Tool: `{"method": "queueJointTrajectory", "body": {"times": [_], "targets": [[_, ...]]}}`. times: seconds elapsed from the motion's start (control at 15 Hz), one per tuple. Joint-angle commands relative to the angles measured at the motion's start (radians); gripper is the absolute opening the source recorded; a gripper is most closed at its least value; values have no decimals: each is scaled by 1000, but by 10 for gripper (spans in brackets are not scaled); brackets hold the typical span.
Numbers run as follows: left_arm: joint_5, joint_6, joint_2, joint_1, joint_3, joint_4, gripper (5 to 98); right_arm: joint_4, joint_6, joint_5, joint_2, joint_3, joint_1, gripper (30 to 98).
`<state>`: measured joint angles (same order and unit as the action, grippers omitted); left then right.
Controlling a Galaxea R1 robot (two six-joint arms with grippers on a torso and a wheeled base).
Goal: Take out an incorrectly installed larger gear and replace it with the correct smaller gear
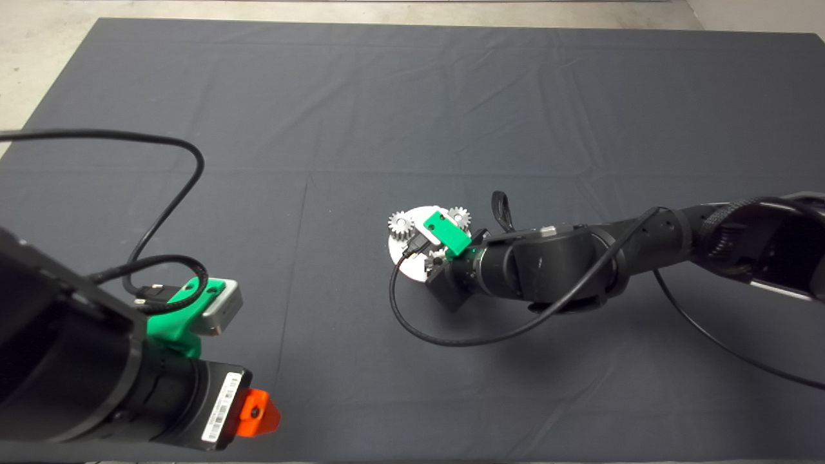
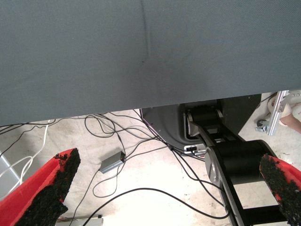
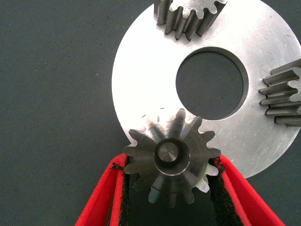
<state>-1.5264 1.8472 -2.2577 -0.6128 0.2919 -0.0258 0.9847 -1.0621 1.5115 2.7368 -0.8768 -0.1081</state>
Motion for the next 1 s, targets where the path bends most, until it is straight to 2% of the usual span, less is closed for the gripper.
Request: {"method": "queueJointTrajectory", "body": {"times": [0.0,0.67,0.93], "targets": [[-14,0,2,-9,-16,21,983,29,4,3,3,9,-15,369],[-12,0,0,-9,-16,21,983,29,4,3,8,3,-16,380],[-9,-2,-1,-9,-16,21,983,29,-1,18,13,1,-16,409]]}}
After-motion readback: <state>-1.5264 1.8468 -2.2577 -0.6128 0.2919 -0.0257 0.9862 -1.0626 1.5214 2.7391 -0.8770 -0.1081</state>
